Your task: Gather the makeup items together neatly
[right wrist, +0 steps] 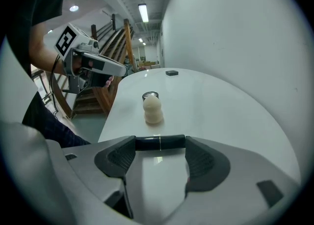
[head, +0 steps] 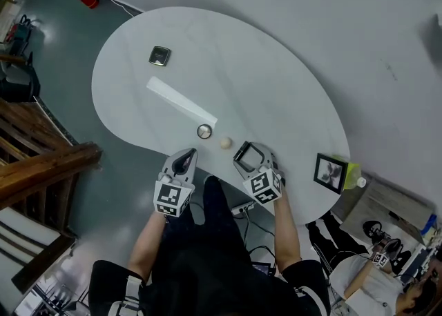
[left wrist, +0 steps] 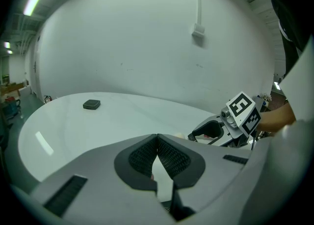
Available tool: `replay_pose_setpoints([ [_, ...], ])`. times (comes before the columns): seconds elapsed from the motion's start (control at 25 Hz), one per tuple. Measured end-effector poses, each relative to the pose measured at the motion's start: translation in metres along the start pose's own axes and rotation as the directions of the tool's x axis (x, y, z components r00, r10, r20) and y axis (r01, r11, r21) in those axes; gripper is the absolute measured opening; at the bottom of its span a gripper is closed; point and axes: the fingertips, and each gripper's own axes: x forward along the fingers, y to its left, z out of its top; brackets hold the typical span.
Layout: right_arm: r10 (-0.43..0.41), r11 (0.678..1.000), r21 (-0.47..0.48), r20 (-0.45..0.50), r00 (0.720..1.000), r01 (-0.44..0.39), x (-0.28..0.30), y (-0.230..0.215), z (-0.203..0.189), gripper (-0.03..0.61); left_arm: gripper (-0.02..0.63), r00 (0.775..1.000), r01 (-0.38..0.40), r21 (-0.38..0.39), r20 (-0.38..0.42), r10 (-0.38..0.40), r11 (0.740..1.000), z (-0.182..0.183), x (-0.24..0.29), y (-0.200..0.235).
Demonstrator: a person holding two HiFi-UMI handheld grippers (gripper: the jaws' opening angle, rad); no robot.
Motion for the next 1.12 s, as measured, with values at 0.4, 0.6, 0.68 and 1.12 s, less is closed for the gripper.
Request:
replay_pose_setpoints([
  [0.4, -0.015, 1.0, 0.001, -0.007, 1.0, 0.015, -0.005, 0.0, 0.0, 0.301, 0.017, 1.0, 0.008, 0.007, 0.005, -0.008, 1.0, 0.0, -0.001, -0.004],
  [0.6, -0.03, 1.0, -0.004, 0.007, 1.0, 0.03, -0.008, 0.001, 0.009, 0.301, 0.017, 1.0, 0.01, 0.001, 0.011, -0.01, 1.0, 0.0, -0.007, -0.001],
  [0.68, -0.04, 0.999, -0.007, 0.013, 0.999, 0.04, -0.011, 0.001, 0.013, 0.301, 0.017, 1.0, 0.012, 0.0, 0.015, -0.012, 1.0, -0.001, -0.01, -0.001],
  [1.12, -0.194, 0.979, 0.093, 0.168, 0.966, 0.181, -0.063, -0.006, 0.064, 0.299, 0.017, 0.996, 0.017, 0.041, 0.087, -0.021, 0.999, 0.034, -0.035, -0.002],
])
